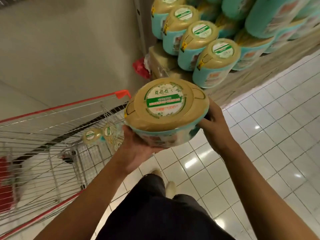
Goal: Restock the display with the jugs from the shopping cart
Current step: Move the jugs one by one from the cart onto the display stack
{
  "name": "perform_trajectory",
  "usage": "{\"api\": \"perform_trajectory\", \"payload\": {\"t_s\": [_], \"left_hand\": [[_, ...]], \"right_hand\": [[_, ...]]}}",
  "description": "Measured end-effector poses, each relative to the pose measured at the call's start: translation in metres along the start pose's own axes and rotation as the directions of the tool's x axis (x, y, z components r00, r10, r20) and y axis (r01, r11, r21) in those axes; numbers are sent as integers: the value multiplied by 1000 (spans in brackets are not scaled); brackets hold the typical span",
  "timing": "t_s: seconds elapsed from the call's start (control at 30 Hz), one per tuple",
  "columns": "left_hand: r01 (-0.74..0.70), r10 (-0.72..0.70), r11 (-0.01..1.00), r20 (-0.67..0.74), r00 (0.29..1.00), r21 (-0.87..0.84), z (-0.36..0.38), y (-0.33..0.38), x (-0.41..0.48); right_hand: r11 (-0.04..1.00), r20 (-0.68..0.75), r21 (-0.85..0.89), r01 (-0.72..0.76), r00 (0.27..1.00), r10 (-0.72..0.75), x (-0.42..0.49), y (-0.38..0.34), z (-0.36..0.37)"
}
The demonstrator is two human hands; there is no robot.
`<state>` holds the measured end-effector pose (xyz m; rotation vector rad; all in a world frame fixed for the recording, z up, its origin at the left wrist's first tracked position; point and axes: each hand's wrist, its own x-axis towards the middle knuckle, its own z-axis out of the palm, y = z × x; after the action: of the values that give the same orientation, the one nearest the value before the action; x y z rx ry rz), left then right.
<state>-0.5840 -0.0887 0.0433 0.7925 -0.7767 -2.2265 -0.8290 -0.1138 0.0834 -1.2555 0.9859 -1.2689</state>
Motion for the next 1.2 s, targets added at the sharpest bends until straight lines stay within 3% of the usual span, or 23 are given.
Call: {"api": "perform_trajectory", "payload": {"t_s": [0.1, 0.5, 0.77, 1.0, 1.2], "left_hand": [[-57, 57, 998, -71, 996, -2, 11, 25, 24], [-306, 326, 939, -124, 937, 157, 28, 161, 169], [-347, 366, 925, -113, 924, 157, 28, 222, 254], [-325, 357, 930, -213, 910, 172, 15, 262, 311], [-327, 378, 922, -308, 873, 206, 0, 289, 351]], "right_hand": [[999, -24, 10, 38, 999, -38, 26, -7, -14], [998, 4, 55, 30, 1000, -30, 214, -38, -74], [995, -49, 92, -34, 998, 38, 319, -43, -99], [967, -110, 44, -252, 960, 256, 384, -39, -102], [955, -161, 91, -284, 942, 295, 433, -35, -97]]}}
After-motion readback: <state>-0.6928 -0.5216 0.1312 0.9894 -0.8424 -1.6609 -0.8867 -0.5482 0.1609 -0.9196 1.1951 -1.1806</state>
